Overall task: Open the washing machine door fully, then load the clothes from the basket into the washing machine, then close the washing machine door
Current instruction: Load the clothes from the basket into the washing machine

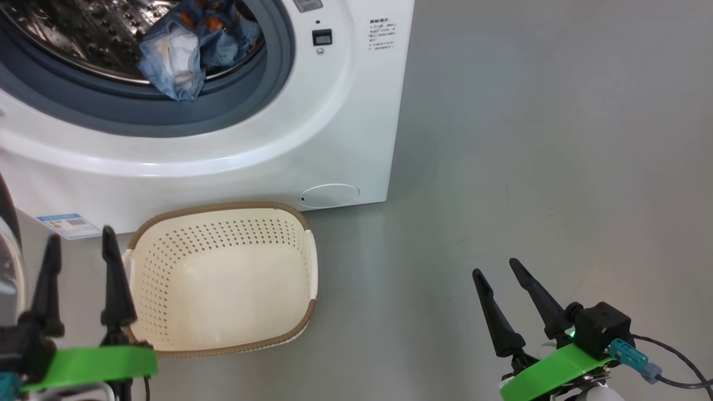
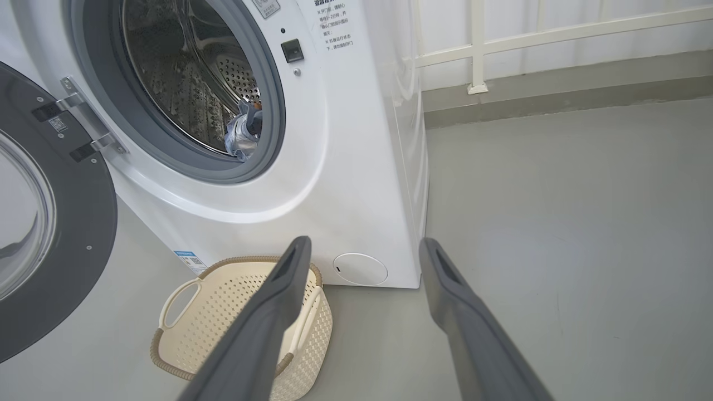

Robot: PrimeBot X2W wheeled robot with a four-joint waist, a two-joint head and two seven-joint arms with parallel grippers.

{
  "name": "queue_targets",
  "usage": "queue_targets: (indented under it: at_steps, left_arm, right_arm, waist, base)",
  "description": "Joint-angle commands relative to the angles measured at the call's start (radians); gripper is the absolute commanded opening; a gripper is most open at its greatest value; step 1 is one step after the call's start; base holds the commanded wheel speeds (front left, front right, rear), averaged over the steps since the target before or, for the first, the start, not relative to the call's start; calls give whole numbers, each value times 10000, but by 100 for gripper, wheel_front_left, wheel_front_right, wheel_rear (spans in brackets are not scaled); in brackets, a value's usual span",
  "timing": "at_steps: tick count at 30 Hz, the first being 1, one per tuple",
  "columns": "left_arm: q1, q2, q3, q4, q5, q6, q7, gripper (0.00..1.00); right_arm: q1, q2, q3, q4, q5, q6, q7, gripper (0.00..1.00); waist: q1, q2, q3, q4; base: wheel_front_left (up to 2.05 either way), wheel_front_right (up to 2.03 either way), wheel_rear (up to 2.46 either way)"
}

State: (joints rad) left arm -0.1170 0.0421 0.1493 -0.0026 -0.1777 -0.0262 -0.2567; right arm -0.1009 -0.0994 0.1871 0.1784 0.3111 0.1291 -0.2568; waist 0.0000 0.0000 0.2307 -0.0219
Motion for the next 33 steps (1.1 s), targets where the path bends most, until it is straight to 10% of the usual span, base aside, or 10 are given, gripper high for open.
queue_targets:
  at_steps: [1,19,33]
  left_arm:
    - [170,133,279,-344,18,93,-51,100]
    - [2117,83,-661,-835,-587,1117,-51,100]
    - [890,103,-533,-334,-238,805,-51,100]
  right_arm:
    - [93,10,248,-271,14,16,-49,100]
    - [161,-75,197,-360,-22,16,-49,100]
    - [16,-150,290,-419,-25,16,-49,100]
  waist:
    - [0,0,19,-15]
    - [0,0,102,12]
    - [0,0,541,-38]
  base:
    - [0,0,0]
    - [0,0,0]
    - [0,0,0]
